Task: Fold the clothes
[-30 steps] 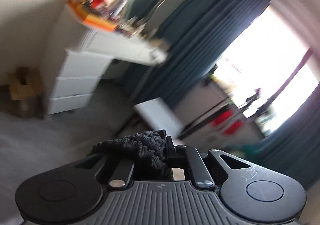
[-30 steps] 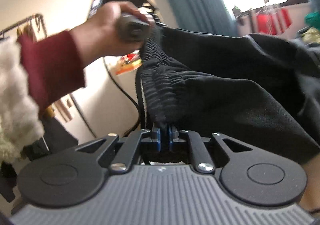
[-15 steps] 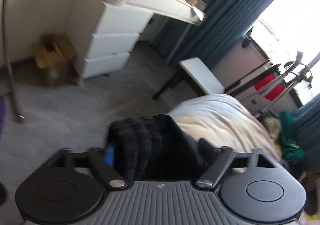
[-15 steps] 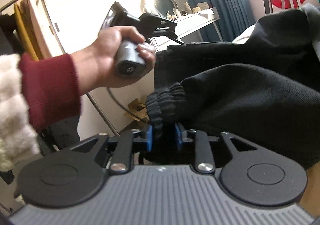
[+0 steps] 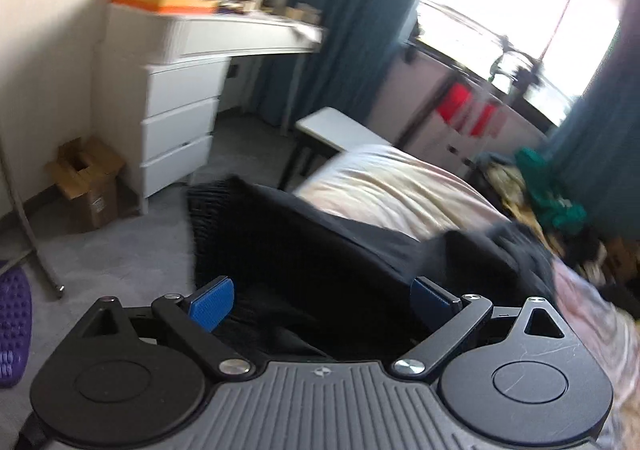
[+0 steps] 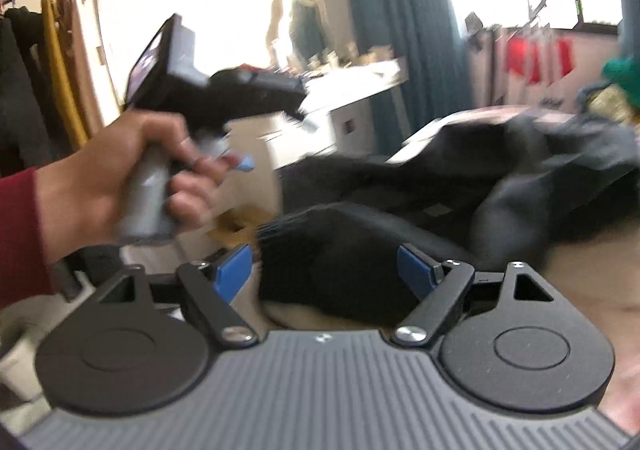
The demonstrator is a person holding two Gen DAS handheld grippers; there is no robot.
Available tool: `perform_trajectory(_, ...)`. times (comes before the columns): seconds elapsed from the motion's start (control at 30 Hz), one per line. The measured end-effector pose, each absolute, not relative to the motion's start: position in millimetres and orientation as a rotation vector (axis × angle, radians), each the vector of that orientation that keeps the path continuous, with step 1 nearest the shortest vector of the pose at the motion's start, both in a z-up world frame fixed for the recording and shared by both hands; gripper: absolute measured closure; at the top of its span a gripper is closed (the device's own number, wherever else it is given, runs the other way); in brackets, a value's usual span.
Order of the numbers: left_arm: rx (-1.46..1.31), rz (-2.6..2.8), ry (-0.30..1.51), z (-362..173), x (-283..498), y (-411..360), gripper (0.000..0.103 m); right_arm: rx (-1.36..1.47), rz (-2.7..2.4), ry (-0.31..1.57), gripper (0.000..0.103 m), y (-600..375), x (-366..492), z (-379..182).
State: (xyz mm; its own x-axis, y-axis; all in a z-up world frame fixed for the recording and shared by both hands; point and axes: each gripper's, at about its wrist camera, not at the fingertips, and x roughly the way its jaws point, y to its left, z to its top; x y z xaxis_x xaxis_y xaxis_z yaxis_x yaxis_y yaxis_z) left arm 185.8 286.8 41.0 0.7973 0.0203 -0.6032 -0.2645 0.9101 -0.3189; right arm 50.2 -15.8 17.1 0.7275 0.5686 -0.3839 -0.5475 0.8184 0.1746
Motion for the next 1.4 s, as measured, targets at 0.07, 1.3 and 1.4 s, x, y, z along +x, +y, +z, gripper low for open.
perform_trajectory(0.07,-0.372,0.113,0.630,48,188,254,0.007,0.006,0.524,0.423,0.021,-46,50,27)
perform_trajectory(1.3,0.032,-0.070,0.764,-64,638,-55,0.101,0.447,0.095,0.587,0.022,-284,253,-123)
perform_trajectory(1.4,0.123,-0.111,0.671,-26,612,-84,0.101,0.465,0.059,0.587,0.022,-292,250,-118)
